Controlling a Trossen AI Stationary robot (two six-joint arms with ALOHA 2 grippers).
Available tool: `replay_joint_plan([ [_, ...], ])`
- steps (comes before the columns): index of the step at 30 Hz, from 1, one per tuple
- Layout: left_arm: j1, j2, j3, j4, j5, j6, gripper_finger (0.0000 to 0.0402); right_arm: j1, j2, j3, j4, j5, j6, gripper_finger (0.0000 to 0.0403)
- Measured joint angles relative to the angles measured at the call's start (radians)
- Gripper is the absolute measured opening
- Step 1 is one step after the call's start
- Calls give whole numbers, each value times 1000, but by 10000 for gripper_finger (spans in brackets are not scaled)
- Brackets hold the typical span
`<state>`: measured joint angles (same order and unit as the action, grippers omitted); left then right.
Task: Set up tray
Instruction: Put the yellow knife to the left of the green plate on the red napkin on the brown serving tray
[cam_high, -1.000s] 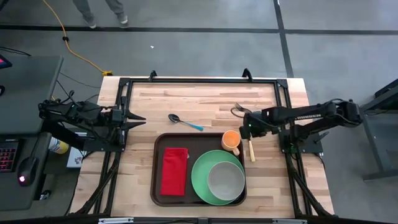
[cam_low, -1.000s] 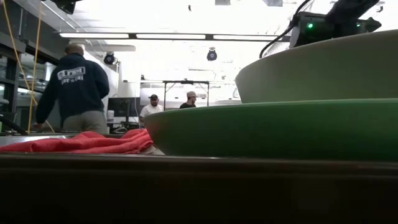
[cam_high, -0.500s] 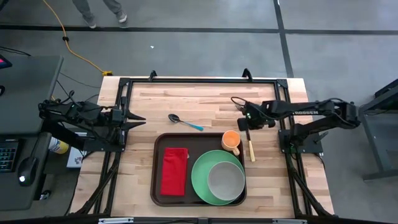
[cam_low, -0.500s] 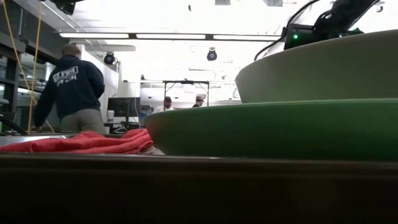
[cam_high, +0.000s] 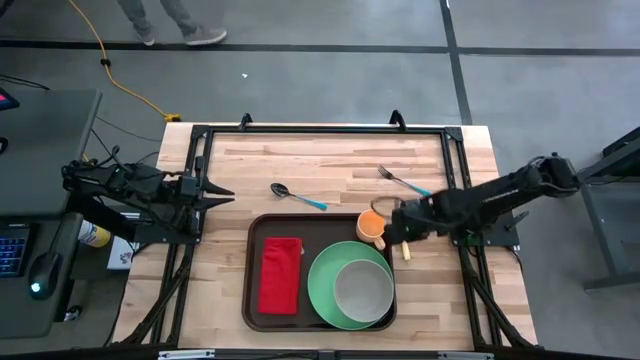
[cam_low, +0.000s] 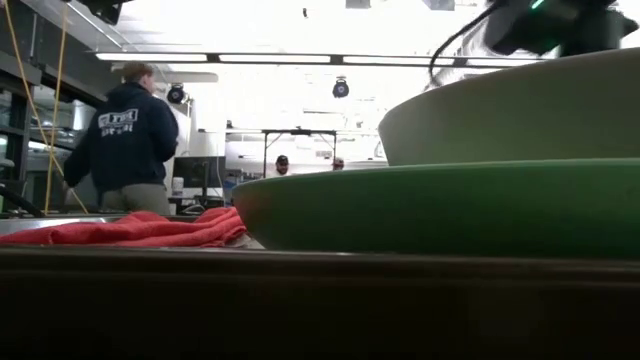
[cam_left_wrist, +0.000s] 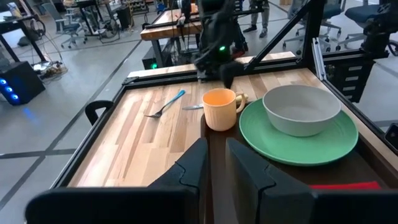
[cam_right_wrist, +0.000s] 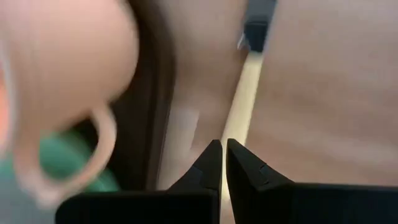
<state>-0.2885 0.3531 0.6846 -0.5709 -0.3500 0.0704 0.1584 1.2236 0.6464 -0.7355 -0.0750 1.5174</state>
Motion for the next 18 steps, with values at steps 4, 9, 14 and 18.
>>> replay_joint_plan([
  [4,0,0,0,-9,0,-4,88,171,0,0,-12,59,204,0],
  [9,0,0,0,-8,0,-2,88,252,2,0,-22,81,315,0],
  [14,0,0,0,-8,-1,1,88,217,35,0,-43,89,312,0],
  [18,0,0,0,-8,-1,0,88,174,61,0,-8,96,258,1],
])
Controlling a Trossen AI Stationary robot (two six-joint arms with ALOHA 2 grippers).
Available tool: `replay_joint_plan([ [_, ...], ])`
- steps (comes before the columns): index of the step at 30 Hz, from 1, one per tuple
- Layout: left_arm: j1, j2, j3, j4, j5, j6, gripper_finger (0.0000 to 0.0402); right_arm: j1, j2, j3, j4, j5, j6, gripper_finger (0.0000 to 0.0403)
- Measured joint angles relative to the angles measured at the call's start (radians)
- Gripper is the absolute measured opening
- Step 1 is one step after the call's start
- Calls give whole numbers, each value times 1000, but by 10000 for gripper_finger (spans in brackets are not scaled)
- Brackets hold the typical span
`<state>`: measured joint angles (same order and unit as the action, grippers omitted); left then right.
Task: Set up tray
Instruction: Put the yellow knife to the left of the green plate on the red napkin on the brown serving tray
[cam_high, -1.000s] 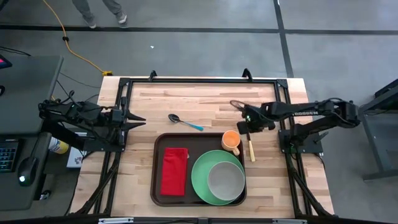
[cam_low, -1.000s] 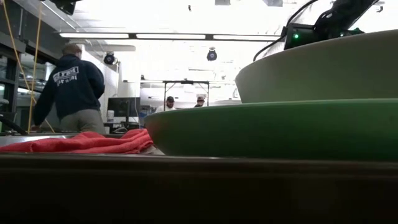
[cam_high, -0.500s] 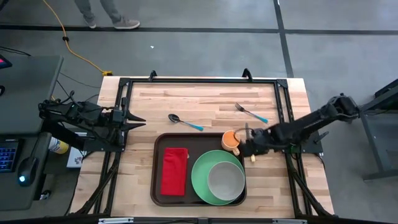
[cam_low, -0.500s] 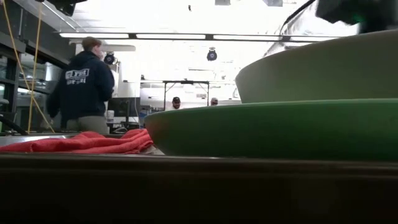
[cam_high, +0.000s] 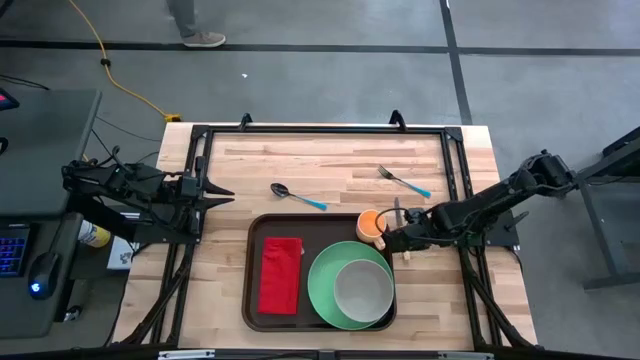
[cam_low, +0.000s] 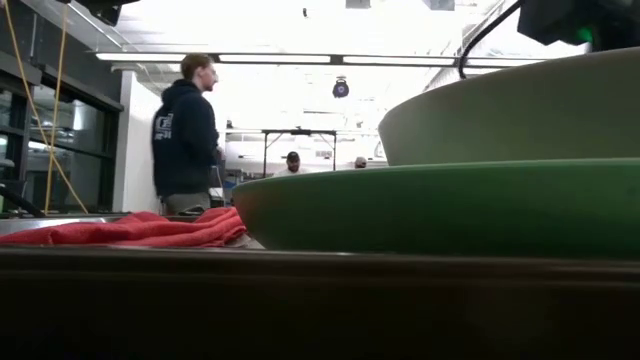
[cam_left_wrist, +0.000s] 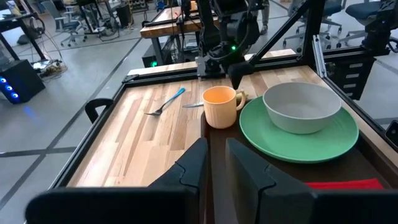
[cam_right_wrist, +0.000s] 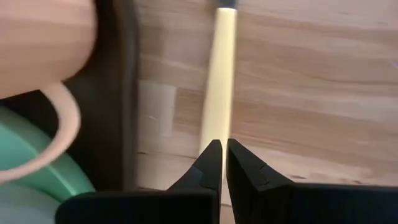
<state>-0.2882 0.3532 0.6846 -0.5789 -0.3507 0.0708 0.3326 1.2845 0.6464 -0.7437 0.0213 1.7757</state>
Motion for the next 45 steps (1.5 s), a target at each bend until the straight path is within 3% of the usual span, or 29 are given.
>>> replay_joint_plan([
  [5,0,0,0,0,0,0,88,-34,41,0,23,4,-53,28],
  [15,0,0,0,1,1,-1,88,-59,57,0,25,54,-59,158],
  [20,0,0,0,1,1,-3,88,-73,57,-17,38,62,-74,199],
  [30,0,0,0,1,2,-15,88,-85,54,-113,174,24,-49,198],
  [45,0,0,0,1,3,-23,88,-84,55,-115,175,0,-78,185],
])
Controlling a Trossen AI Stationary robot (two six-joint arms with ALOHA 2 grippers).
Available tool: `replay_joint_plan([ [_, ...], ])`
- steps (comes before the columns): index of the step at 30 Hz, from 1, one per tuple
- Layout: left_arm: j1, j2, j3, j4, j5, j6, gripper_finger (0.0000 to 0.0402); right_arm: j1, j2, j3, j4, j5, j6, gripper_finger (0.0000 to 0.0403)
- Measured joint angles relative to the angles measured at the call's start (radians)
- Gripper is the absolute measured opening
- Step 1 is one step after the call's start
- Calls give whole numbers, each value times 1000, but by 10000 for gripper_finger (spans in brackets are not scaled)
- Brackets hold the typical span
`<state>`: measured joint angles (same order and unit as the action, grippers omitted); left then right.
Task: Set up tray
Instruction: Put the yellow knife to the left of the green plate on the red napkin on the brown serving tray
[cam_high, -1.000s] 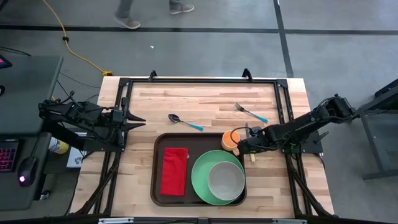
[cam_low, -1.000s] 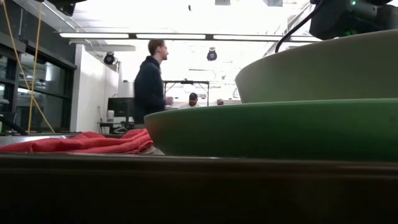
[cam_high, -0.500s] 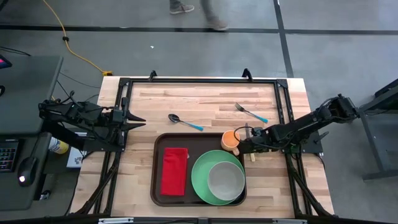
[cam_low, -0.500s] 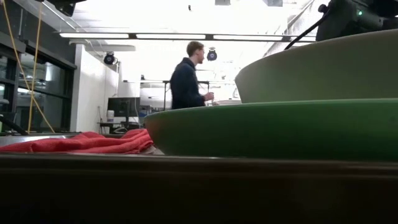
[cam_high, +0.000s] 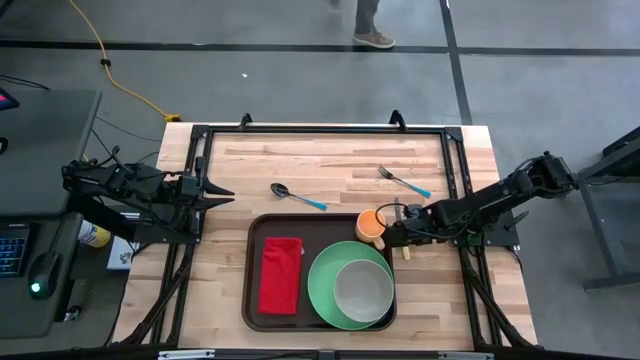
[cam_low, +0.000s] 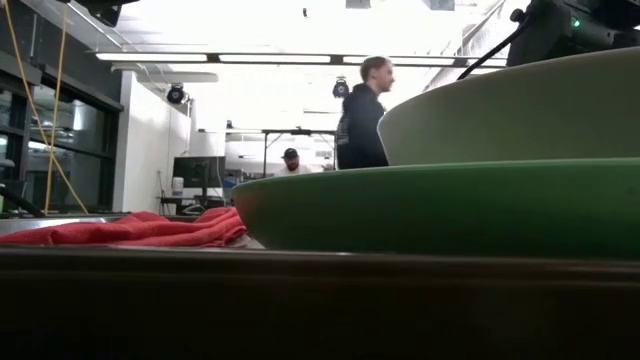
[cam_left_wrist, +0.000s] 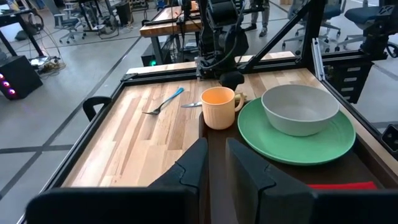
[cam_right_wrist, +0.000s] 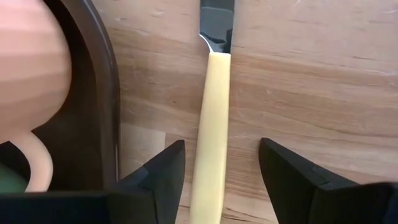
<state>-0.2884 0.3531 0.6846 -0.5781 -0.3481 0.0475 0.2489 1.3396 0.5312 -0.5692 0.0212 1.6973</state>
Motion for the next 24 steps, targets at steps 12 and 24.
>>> replay_joint_plan([
  [12,0,0,0,0,0,0,88,0,0,-1,10,0,-15,185],
  [24,0,0,0,-1,-2,4,88,-5,2,-5,43,-6,-40,185],
])
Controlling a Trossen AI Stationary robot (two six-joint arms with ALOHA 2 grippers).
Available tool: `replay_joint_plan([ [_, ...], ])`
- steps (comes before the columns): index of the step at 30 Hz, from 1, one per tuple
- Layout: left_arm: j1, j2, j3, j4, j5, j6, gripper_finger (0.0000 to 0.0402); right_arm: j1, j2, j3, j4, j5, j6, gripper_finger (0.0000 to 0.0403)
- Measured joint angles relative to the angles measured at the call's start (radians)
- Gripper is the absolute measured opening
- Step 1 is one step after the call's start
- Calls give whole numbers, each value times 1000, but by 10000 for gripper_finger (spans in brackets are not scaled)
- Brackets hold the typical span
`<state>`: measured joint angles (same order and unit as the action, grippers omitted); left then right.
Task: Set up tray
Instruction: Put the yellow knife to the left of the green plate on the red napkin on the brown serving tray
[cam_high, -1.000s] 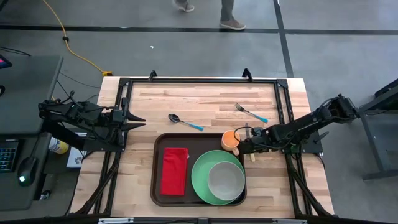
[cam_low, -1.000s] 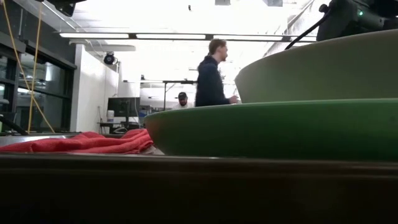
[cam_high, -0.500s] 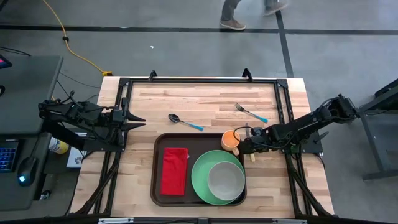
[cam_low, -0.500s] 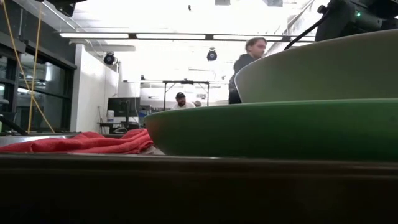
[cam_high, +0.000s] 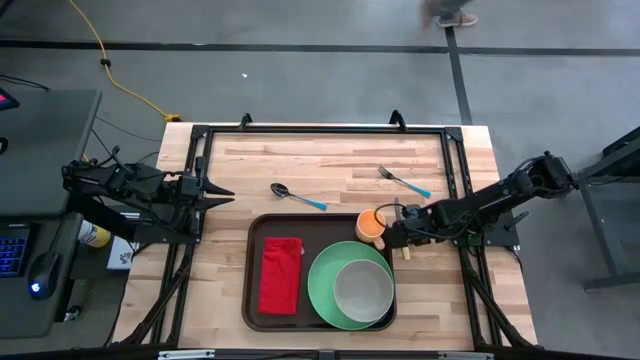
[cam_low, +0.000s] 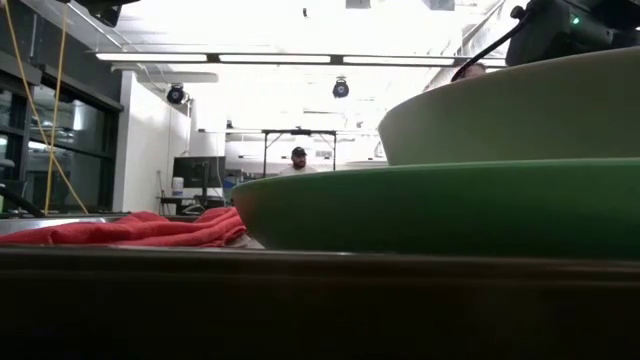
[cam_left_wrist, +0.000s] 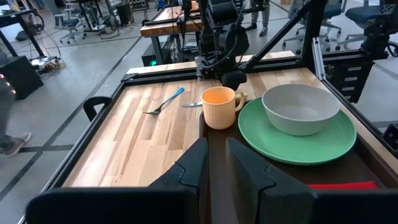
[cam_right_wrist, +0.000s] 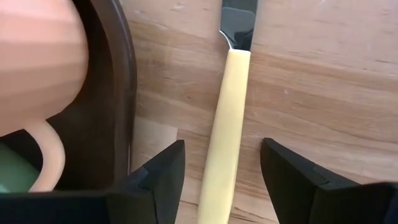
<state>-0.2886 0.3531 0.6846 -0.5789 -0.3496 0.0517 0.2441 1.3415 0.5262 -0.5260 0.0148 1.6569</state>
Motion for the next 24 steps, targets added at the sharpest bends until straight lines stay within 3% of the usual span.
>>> replay_joint_plan([
  [15,0,0,0,-6,-1,4,88,-45,59,9,2,-85,-26,185],
  [24,0,0,0,-9,-1,3,88,-44,70,29,-46,-74,-2,183],
])
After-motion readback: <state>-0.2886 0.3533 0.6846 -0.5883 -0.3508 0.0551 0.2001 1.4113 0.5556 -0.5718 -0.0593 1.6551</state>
